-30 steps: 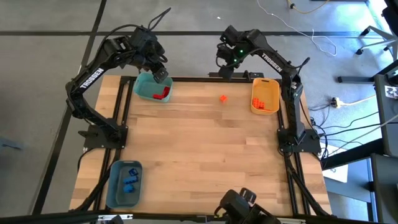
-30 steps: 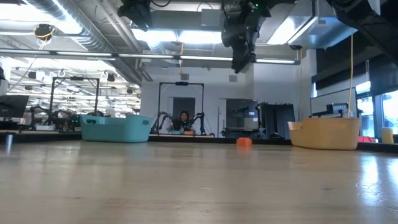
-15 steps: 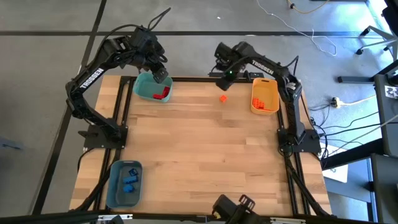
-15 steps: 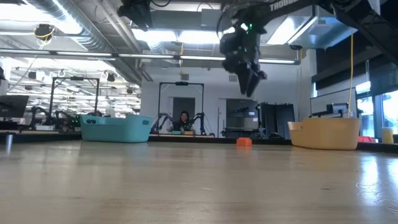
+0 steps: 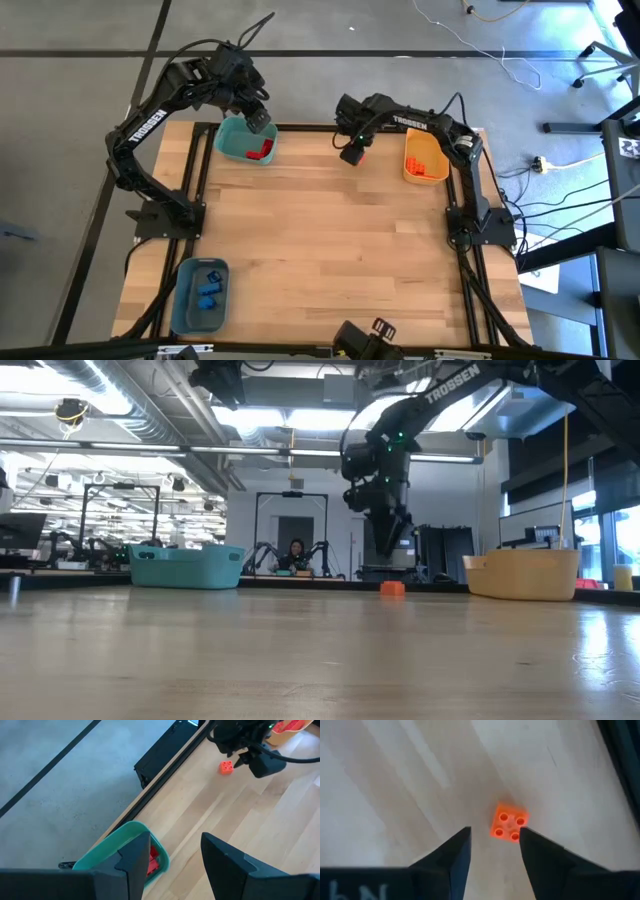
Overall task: Sort & place blocks by color
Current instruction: Put the orange game piece into the yellow bin
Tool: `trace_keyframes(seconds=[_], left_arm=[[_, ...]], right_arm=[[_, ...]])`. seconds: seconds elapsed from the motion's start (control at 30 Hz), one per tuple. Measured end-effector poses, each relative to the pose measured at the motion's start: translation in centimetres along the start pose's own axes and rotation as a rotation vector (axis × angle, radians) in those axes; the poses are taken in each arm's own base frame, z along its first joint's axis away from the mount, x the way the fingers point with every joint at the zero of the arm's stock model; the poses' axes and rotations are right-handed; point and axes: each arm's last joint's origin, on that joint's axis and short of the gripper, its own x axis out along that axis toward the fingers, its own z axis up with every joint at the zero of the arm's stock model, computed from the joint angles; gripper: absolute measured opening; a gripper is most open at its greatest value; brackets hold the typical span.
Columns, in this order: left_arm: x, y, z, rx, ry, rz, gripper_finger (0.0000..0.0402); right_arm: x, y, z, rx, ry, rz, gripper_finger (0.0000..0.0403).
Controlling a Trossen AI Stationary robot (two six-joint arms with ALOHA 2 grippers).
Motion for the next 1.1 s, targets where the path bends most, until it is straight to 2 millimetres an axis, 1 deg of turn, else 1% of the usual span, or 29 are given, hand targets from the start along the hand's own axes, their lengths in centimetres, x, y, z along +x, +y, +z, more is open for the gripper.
trace_keyframes(seconds=[0.17, 0.27, 0.47, 0.53, 0.63, 0.7, 0.8, 0.97, 1.1], left_arm=[[0.0, 0.0, 0.0, 0.0, 0.0, 0.0, 0.0169], [0.0, 0.0, 0.0, 0.0, 0.0, 0.0, 0.0169], [0.0, 0.0, 0.0, 0.008, 0.002, -0.007, 0.0169], [0.0, -0.2, -0.2, 0.075, 0.015, -0.068, 0.0169], [-0.1, -0.5, -0.5, 0.232, 0.037, -0.193, 0.0169], [-0.1, -0.7, -0.7, 0.292, 0.041, -0.243, 0.0169], [-0.1, -0.7, -0.9, 0.347, 0.05, -0.255, 0.0169], [-0.1, -0.7, -1.1, 0.518, 0.054, -0.265, 0.0169], [-0.1, -0.5, -1.0, 0.507, 0.059, -0.219, 0.0169]], right_arm=[[0.6, -0.1, 0.0, 0.054, -0.013, -0.013, 0.0167], [0.6, -0.3, 0.0, 0.111, -0.018, -0.073, 0.0167], [0.6, -0.4, -0.1, 0.113, -0.013, -0.097, 0.0167], [0.6, -0.4, -0.1, 0.112, -0.011, -0.081, 0.0167], [0.6, -0.3, -0.1, 0.112, -0.009, -0.048, 0.0167], [0.6, -0.2, -0.1, 0.111, -0.007, -0.043, 0.0167], [0.6, -0.2, -0.1, 0.11, -0.005, -0.043, 0.0167], [0.6, -0.2, -0.2, 0.11, 0.004, -0.043, 0.0167], [0.6, -0.2, -0.3, 0.11, 0.009, -0.043, 0.0167]])
